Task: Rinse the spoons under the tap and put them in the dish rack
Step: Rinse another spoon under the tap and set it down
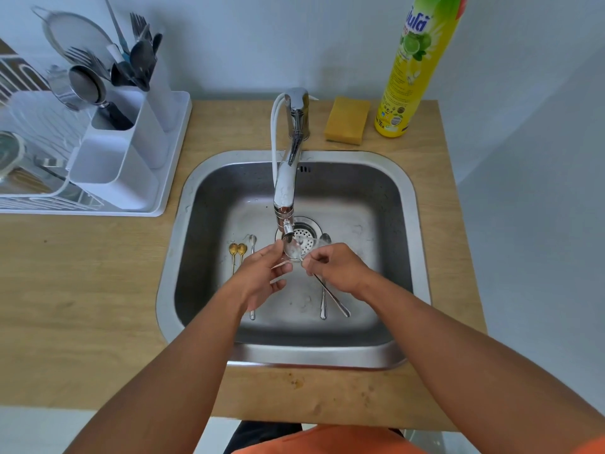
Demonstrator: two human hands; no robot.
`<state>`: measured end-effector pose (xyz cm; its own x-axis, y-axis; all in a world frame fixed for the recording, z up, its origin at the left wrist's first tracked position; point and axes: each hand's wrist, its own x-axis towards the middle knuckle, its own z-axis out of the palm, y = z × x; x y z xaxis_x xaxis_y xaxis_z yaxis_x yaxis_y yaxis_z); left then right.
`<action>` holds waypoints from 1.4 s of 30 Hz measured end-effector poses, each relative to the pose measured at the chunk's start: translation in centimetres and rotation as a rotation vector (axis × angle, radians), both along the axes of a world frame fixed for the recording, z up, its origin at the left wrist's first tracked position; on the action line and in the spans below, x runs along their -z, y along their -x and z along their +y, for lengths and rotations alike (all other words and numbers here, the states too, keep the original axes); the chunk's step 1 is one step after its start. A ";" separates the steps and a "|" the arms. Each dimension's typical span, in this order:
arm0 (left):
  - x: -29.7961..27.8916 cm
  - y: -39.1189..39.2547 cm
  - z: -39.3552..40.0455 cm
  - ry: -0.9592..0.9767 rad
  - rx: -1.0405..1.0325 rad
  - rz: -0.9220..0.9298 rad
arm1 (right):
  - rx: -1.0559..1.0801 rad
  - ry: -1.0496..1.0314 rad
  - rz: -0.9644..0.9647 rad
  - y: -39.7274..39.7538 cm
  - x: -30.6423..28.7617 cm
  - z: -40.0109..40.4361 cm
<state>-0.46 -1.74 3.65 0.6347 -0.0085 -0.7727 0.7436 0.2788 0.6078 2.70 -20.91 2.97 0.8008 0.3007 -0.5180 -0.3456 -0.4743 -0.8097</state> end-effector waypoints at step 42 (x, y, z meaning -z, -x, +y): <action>-0.4 -0.9 -2.6 -0.443 -0.053 -0.142 | -0.125 0.006 -0.124 0.5 0.1 0.3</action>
<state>0.48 -4.31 4.07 0.7250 0.3379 -0.6002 0.6363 0.0050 0.7714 2.21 -20.58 2.85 0.8152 0.3992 -0.4197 -0.1811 -0.5126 -0.8393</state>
